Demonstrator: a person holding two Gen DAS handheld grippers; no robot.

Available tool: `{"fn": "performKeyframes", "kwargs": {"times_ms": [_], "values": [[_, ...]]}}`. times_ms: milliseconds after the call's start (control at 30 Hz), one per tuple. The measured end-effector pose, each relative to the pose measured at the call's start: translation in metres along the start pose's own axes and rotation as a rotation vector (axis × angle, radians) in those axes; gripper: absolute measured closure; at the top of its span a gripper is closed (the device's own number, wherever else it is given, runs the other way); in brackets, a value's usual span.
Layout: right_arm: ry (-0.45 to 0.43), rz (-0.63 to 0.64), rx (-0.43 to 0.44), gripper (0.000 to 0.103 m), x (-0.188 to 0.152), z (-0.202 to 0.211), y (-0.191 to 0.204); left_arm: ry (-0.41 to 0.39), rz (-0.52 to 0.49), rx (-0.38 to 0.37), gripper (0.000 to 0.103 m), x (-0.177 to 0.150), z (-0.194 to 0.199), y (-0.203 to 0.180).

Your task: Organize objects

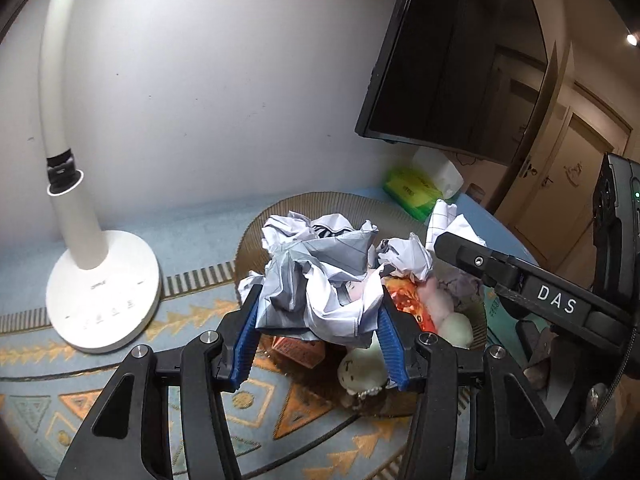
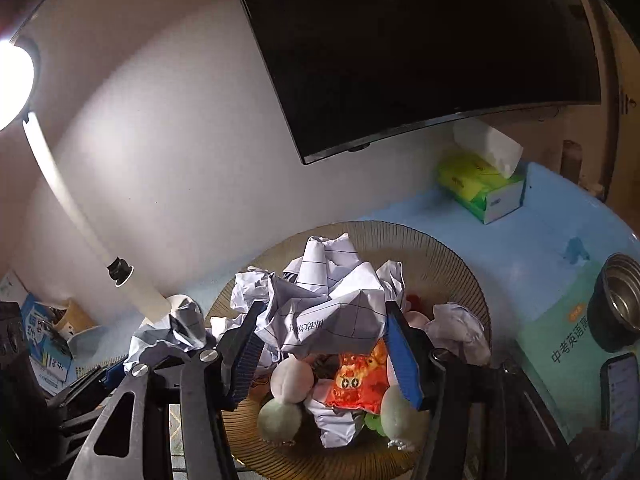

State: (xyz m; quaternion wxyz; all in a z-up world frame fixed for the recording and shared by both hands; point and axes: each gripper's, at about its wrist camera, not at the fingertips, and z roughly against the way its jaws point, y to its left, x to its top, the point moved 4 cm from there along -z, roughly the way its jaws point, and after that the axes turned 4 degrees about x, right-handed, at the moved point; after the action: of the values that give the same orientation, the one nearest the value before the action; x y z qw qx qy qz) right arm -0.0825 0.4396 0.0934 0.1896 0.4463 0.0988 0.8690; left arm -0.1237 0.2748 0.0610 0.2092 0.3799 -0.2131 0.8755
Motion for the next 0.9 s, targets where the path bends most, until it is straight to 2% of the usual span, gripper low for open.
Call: {"fn": "performKeyframes", "kwargs": {"times_ms": [67, 167, 233, 400, 533, 633, 733, 800, 900], "values": [[0.022, -0.022, 0.0, 0.029, -0.002, -0.007, -0.005, 0.018, 0.006, 0.012, 0.046, -0.001, -0.011, -0.001], [0.029, -0.031, 0.007, 0.029, -0.008, -0.007, -0.011, 0.062, 0.028, -0.004, 0.039, -0.006, -0.022, 0.0], [0.026, -0.024, 0.007, 0.029, -0.011, -0.003, -0.011, 0.056, 0.034, -0.002, 0.035, -0.013, -0.017, 0.003], [0.029, -0.009, 0.049, 0.029, -0.024, 0.012, 0.004, 0.042, 0.051, -0.025, 0.035, -0.022, 0.015, 0.011], [0.043, 0.037, 0.104, 0.029, -0.04, 0.024, 0.034, 0.006, 0.075, -0.003, 0.035, -0.035, 0.057, 0.032], [0.051, 0.085, 0.148, 0.029, -0.056, 0.032, 0.064, -0.03, 0.113, 0.038, 0.035, -0.051, 0.097, 0.06], [0.07, 0.152, 0.188, 0.029, -0.073, 0.038, 0.097, -0.056, 0.151, 0.117, 0.034, -0.068, 0.134, 0.093], [0.074, 0.201, 0.198, 0.029, -0.083, 0.041, 0.119, -0.05, 0.169, 0.204, 0.034, -0.081, 0.155, 0.117], [0.097, 0.249, 0.211, 0.029, -0.1, 0.04, 0.146, -0.042, 0.239, 0.263, 0.034, -0.101, 0.178, 0.155]]}}
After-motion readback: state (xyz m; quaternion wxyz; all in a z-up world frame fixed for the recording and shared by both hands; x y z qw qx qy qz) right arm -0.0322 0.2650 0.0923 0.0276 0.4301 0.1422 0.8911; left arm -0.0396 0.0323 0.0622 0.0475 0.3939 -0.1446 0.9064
